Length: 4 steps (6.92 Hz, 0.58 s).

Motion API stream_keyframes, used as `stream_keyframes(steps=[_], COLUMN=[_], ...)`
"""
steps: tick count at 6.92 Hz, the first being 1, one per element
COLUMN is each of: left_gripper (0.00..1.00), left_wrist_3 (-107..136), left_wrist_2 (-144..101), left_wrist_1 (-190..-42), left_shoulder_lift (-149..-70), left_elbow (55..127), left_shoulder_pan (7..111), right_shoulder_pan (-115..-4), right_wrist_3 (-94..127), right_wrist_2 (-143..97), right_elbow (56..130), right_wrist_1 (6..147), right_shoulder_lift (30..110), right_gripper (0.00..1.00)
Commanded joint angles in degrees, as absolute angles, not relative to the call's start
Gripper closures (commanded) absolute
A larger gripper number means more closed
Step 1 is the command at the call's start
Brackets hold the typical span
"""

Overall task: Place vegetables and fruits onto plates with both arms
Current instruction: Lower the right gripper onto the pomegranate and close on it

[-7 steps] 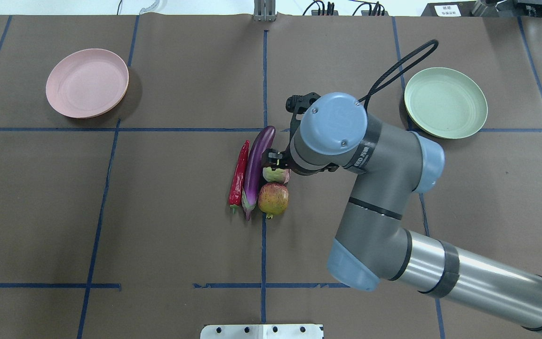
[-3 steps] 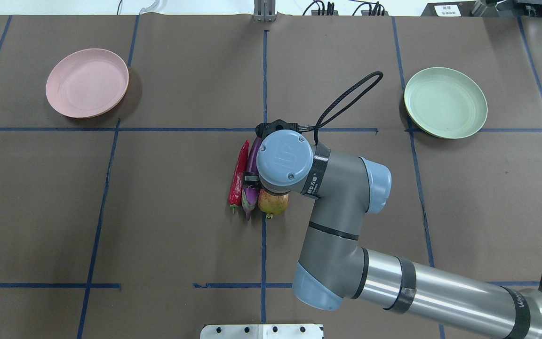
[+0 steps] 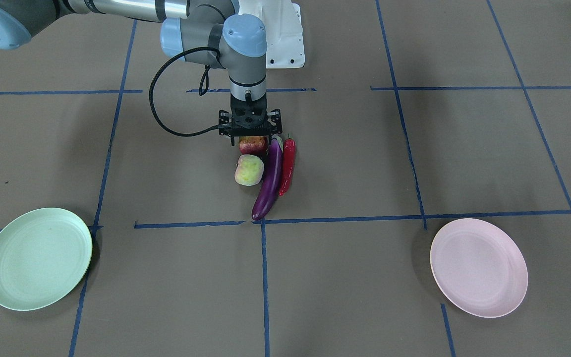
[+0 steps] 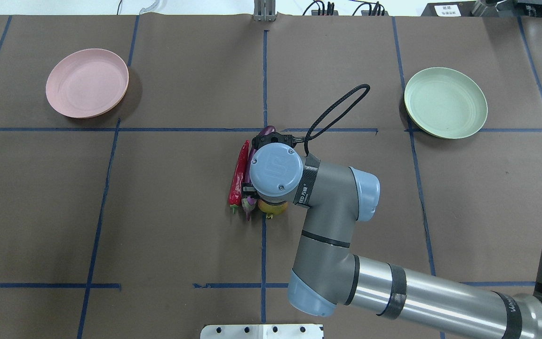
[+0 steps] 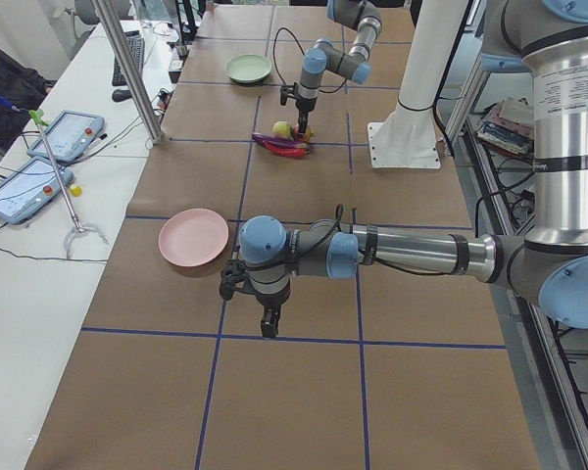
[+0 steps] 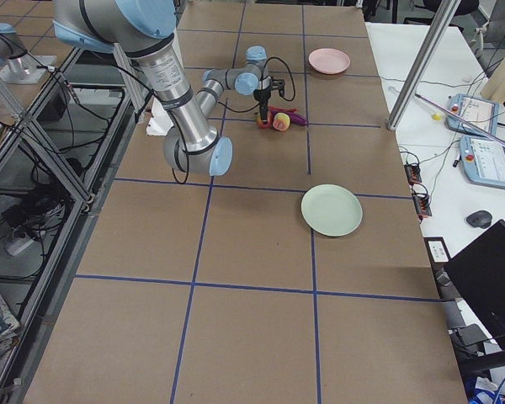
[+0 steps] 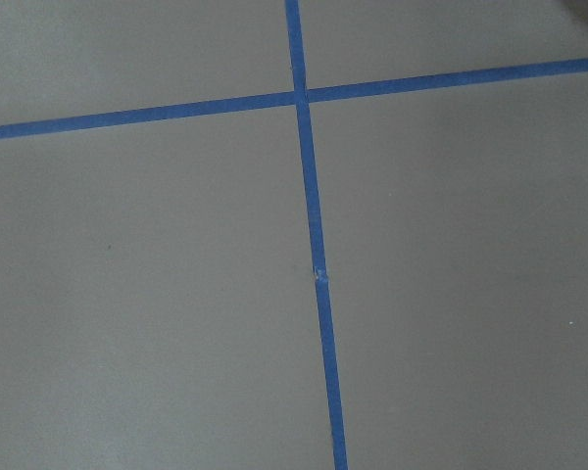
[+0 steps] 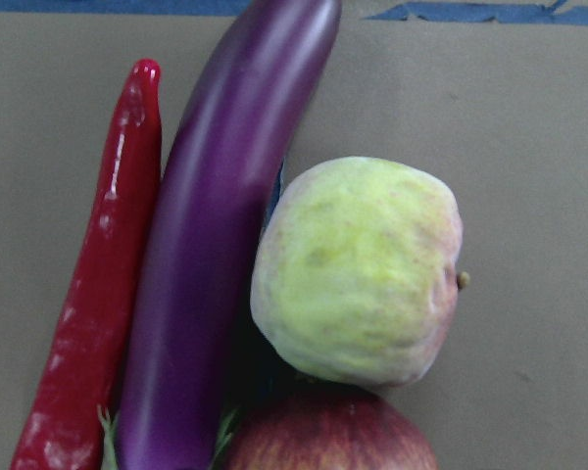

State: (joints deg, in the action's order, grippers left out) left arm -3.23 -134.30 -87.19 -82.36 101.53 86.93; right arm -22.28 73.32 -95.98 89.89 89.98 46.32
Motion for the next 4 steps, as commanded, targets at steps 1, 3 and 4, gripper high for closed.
stream_keyframes(steps=[1, 3, 4], left_gripper=[0.0, 0.0, 0.0], left_wrist_3=[-3.2, -3.3, -3.3], left_wrist_2=[-134.3, -134.3, -134.3], left_wrist_1=[-87.2, -87.2, -87.3], left_shoulder_lift=[-82.4, -82.4, -82.4], left_elbow=[101.4, 101.4, 101.4], left_shoulder_pan=[86.8, 86.8, 86.8], right_shoulder_pan=[-22.1, -22.9, -25.3], right_wrist_3=[73.1, 73.1, 73.1], right_wrist_2=[-96.2, -96.8, -99.3], right_elbow=[89.1, 91.0, 92.5], right_wrist_1=[89.9, 90.4, 90.6], right_shoulder_lift=[45.7, 44.8, 45.0], right_gripper=[0.41, 0.93, 0.96])
